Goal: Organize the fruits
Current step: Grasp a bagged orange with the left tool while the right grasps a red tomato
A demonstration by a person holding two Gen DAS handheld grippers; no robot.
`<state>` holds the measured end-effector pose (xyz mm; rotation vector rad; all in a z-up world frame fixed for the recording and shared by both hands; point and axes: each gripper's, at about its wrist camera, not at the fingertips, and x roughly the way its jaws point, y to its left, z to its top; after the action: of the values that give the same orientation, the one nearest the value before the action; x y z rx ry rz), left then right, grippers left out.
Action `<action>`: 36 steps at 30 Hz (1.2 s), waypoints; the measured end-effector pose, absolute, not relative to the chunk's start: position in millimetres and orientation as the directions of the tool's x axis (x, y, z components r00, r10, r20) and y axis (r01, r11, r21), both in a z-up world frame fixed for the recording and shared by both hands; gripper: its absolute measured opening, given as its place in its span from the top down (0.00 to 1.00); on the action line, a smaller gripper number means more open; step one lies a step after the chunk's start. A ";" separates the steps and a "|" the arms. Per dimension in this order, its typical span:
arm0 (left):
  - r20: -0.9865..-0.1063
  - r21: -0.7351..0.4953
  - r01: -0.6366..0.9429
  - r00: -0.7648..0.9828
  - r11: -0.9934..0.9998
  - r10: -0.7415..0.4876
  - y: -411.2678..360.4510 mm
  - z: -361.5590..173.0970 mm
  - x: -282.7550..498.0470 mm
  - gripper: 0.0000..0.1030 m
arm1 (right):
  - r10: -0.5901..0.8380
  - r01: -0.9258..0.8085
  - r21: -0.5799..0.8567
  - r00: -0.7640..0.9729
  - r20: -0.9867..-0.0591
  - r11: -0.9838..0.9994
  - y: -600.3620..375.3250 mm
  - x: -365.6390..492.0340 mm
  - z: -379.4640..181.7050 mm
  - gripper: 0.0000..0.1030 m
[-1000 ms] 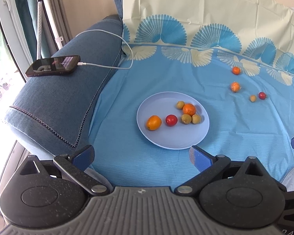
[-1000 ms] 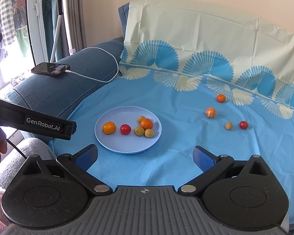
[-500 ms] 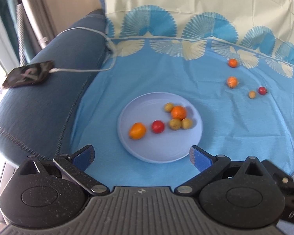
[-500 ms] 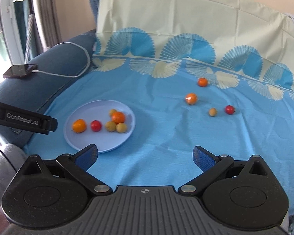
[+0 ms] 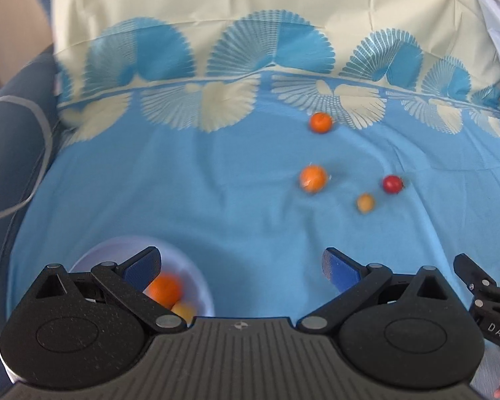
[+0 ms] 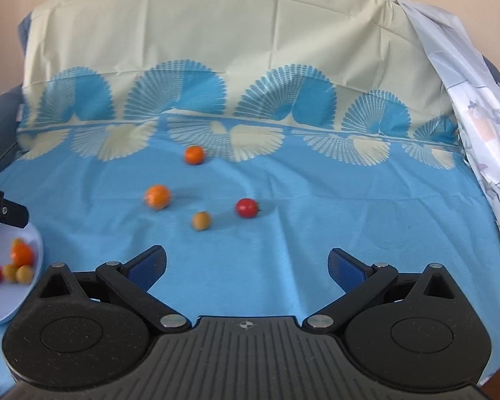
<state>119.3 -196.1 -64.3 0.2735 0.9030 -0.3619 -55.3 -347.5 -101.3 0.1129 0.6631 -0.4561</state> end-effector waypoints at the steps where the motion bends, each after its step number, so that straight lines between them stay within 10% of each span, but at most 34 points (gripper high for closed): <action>1: -0.800 0.085 0.423 0.569 0.902 -0.191 -207.6 -70.3 128.3 0.00 | -0.383 0.453 -0.048 0.688 -0.616 0.890 -357.4 -48.2 -107.2 0.01; 24: -0.868 0.102 0.527 0.462 0.844 -0.184 -326.1 -194.4 261.4 0.00 | -0.272 0.334 -0.028 0.712 -0.647 0.942 -458.3 106.7 -234.1 0.01; 26: -0.862 0.079 0.521 0.464 0.850 -0.205 -323.8 -190.0 258.3 0.13 | -0.275 0.333 -0.033 0.715 -0.642 0.942 -456.9 105.9 -234.5 0.01; 28: -0.852 0.040 0.548 0.455 0.835 -0.257 -322.7 -179.4 251.2 0.59 | -0.243 0.308 -0.010 0.730 -0.638 0.951 -456.0 104.0 -231.2 0.33; 29: -0.850 0.045 0.561 0.456 0.827 -0.263 -323.5 -174.7 247.5 0.60 | -0.249 0.310 -0.015 0.734 -0.631 0.951 -453.3 101.5 -228.3 0.63; 36: -0.823 0.017 0.564 0.476 0.825 -0.309 -302.4 -128.5 213.3 0.60 | -0.283 0.399 0.029 0.699 -0.657 0.916 -459.7 79.8 -206.1 0.67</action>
<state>213.3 -302.4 -128.5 0.3049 0.9324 -0.5434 79.8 -459.7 -206.1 0.1747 0.7003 -0.3823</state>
